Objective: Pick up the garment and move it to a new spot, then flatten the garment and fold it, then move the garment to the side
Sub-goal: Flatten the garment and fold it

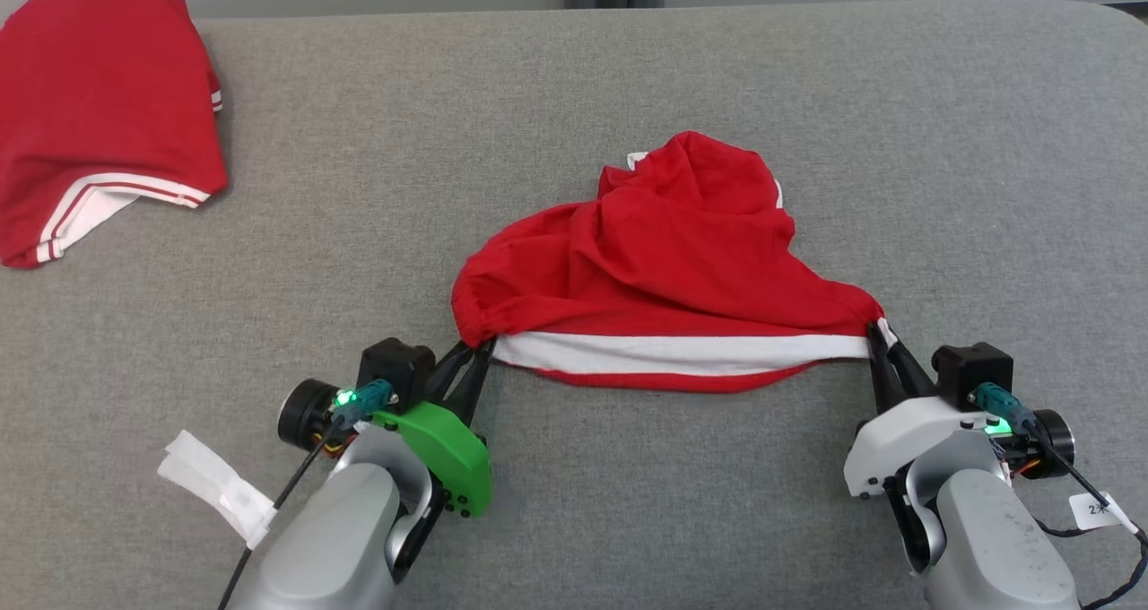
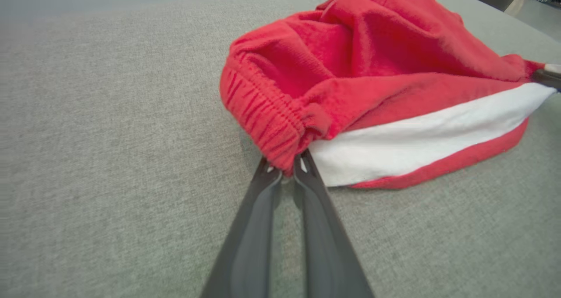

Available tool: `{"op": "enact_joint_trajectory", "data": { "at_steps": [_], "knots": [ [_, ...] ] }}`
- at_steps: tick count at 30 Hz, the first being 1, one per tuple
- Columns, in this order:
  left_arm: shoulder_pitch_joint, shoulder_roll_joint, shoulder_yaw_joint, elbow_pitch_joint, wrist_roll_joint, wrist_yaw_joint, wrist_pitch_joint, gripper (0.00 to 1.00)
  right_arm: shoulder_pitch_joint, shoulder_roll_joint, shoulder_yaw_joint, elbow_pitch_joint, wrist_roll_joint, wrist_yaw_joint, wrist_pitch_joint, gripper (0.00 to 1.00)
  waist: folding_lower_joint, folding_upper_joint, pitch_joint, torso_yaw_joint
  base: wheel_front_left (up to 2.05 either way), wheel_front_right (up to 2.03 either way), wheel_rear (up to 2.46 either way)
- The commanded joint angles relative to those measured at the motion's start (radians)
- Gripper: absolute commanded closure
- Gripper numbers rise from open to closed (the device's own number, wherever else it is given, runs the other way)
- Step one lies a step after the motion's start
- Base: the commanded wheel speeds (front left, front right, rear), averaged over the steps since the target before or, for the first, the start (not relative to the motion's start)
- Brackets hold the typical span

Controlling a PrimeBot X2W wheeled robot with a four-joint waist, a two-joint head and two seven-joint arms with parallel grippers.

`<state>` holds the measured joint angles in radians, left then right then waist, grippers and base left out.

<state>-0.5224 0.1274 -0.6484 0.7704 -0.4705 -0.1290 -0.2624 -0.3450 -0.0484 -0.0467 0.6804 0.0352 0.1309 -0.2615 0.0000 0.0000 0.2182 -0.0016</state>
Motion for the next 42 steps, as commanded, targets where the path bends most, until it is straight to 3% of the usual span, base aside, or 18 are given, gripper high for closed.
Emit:
{"op": "enact_joint_trajectory", "data": {
  "at_steps": [1,10,17,24,30,36,42],
  "knots": [
    [0.012,0.013,0.016,-0.022,-0.003,-0.002,-0.003,1.00,-0.009,-0.004,0.003,-0.008,0.011,0.000,-0.004,1.00,0.0000,0.0000,-0.006,0.001,0.00,0.00,0.00],
    [0.060,0.051,0.119,-0.241,-0.021,-0.002,-0.003,1.00,0.023,-0.003,0.013,-0.184,0.056,0.000,-0.004,1.00,0.0000,0.0000,-0.099,-0.008,0.00,0.00,0.00],
    [0.117,0.105,0.160,-0.490,-0.106,-0.002,0.000,1.00,0.077,-0.004,0.022,-0.477,0.086,0.000,0.004,1.00,0.0000,0.0000,-0.229,-0.022,0.00,0.00,0.00],
    [0.107,0.197,0.215,-0.840,-0.242,0.011,0.142,1.00,0.148,-0.003,0.005,-0.861,0.097,0.000,0.101,1.00,0.0000,0.0000,-0.282,-0.037,0.00,0.00,0.00],
    [0.064,0.286,0.252,-1.061,-0.261,0.055,0.291,1.00,0.188,-0.003,-0.008,-1.084,0.101,0.000,0.193,1.00,0.0000,0.0000,-0.284,-0.049,0.00,0.00,0.00],
    [0.028,0.294,0.242,-1.106,-0.299,0.076,0.379,1.00,0.199,-0.003,0.004,-1.115,0.101,0.000,0.245,1.00,0.0000,0.0000,-0.251,-0.059,0.00,0.00,0.00],
    [-0.069,0.269,0.232,-1.005,-0.332,0.064,0.429,1.00,0.067,-0.008,0.046,-0.972,0.072,0.000,0.248,1.00,0.0000,0.0000,-0.148,-0.087,0.00,0.00,0.00]
  ]
}}
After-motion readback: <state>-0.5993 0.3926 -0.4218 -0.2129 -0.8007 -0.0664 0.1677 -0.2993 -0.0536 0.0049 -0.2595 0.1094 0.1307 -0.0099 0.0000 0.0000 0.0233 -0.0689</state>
